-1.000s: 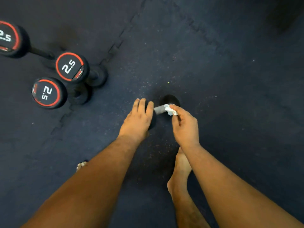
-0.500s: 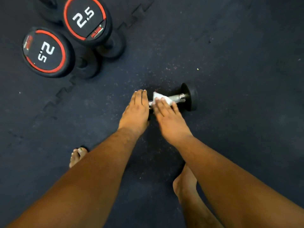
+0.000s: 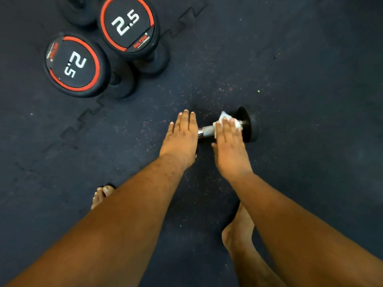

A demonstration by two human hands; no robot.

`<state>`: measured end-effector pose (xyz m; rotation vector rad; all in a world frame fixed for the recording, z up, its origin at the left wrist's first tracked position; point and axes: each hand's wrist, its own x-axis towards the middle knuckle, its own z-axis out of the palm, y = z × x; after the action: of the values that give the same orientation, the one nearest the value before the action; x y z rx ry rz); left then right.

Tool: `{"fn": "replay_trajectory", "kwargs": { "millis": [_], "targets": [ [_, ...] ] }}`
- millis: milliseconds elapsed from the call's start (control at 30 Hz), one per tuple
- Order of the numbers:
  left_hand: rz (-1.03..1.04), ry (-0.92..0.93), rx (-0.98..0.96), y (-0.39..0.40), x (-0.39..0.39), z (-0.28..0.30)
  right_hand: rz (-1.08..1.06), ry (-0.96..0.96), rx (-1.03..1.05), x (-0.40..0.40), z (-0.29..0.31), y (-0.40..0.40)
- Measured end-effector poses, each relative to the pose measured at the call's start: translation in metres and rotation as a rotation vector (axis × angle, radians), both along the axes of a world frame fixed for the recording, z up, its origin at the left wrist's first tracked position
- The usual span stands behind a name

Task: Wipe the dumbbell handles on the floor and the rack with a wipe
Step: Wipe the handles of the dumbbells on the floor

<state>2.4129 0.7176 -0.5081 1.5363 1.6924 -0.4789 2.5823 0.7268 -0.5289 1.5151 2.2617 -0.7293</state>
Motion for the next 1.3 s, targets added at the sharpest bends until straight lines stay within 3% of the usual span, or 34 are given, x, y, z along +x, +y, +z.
{"fn": "replay_trajectory", "kwargs": {
  "millis": [100,167,300,600,767,900,1000,1167,1300],
  "targets": [
    [0.006,0.0,-0.001,0.0,0.001,0.0,0.253,0.082,-0.06,-0.013,0.003,-0.002],
    [0.012,-0.003,-0.004,0.001,0.0,0.0,0.303,0.051,-0.051,-0.024,0.001,0.01],
    [0.005,-0.01,-0.033,0.001,0.0,0.0,0.328,-0.094,-0.104,-0.051,-0.009,0.039],
    [0.008,-0.024,-0.023,0.002,-0.002,-0.005,0.394,-0.058,0.068,-0.012,-0.001,0.0],
    [0.005,-0.03,-0.053,0.005,-0.006,-0.001,0.363,-0.165,-0.168,-0.059,-0.015,0.047],
    [-0.031,-0.002,-0.049,0.003,-0.002,0.001,0.366,-0.076,-0.12,-0.029,0.004,0.026],
    [-0.025,0.015,-0.043,0.002,-0.001,0.0,0.434,-0.177,-0.042,-0.01,0.007,0.012],
    [-0.056,0.003,-0.064,0.002,-0.004,0.002,0.404,-0.224,-0.199,-0.057,-0.011,0.061],
    [-0.044,0.007,-0.085,0.009,-0.005,0.001,0.347,-0.104,-0.128,-0.019,0.002,0.036]
  ]
}}
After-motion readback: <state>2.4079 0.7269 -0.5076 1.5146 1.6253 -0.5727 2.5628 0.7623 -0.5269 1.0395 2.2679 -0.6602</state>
